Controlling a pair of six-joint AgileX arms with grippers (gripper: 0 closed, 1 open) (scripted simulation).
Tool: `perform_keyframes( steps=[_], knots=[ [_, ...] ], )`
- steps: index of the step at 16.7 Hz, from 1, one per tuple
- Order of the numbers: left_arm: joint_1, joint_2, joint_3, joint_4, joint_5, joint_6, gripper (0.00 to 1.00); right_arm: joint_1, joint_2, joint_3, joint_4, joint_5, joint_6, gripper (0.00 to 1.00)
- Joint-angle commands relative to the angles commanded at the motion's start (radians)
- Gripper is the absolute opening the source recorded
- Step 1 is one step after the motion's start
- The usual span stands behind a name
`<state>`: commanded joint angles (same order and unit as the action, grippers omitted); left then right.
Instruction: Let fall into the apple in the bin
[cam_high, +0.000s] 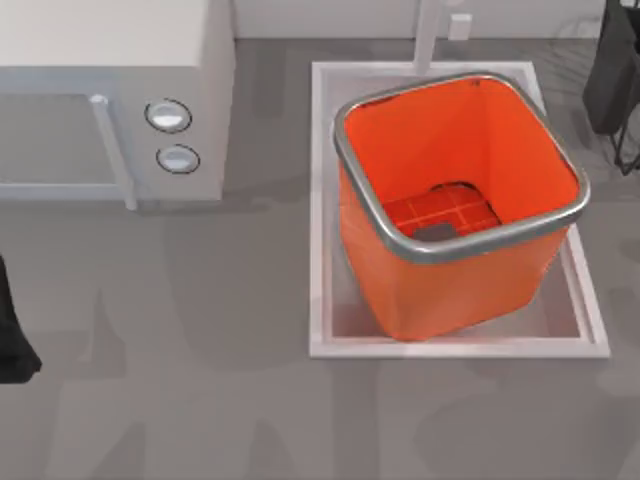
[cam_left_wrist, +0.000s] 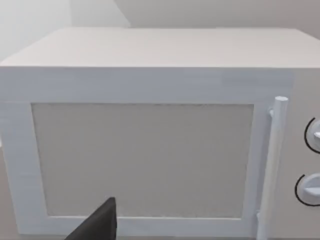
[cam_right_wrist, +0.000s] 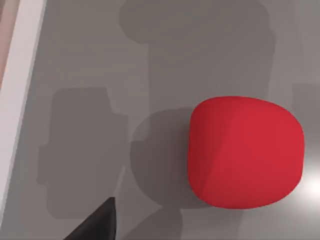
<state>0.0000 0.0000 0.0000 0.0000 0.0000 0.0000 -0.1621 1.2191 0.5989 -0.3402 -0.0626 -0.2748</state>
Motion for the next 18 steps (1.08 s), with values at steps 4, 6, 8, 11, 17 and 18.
perform_keyframes(
  steps=[4, 6, 8, 11, 17, 18],
  knots=[
    [0.000, 0.000, 0.000, 0.000, 0.000, 0.000, 1.00, -0.026, 0.182, 0.100, -0.045, -0.008, -0.042, 1.00],
    [0.000, 0.000, 0.000, 0.000, 0.000, 0.000, 1.00, -0.031, 0.215, 0.121, -0.053, -0.010, -0.051, 1.00],
    [0.000, 0.000, 0.000, 0.000, 0.000, 0.000, 1.00, -0.032, 0.217, 0.123, -0.053, -0.010, -0.052, 1.00],
    [0.000, 0.000, 0.000, 0.000, 0.000, 0.000, 1.00, -0.027, 0.213, 0.119, -0.051, -0.009, -0.050, 1.00],
    [0.000, 0.000, 0.000, 0.000, 0.000, 0.000, 1.00, -0.022, 0.368, 0.118, 0.105, -0.005, -0.041, 1.00],
    [0.000, 0.000, 0.000, 0.000, 0.000, 0.000, 1.00, -0.020, 0.409, 0.116, 0.151, -0.004, -0.038, 1.00]
  ],
)
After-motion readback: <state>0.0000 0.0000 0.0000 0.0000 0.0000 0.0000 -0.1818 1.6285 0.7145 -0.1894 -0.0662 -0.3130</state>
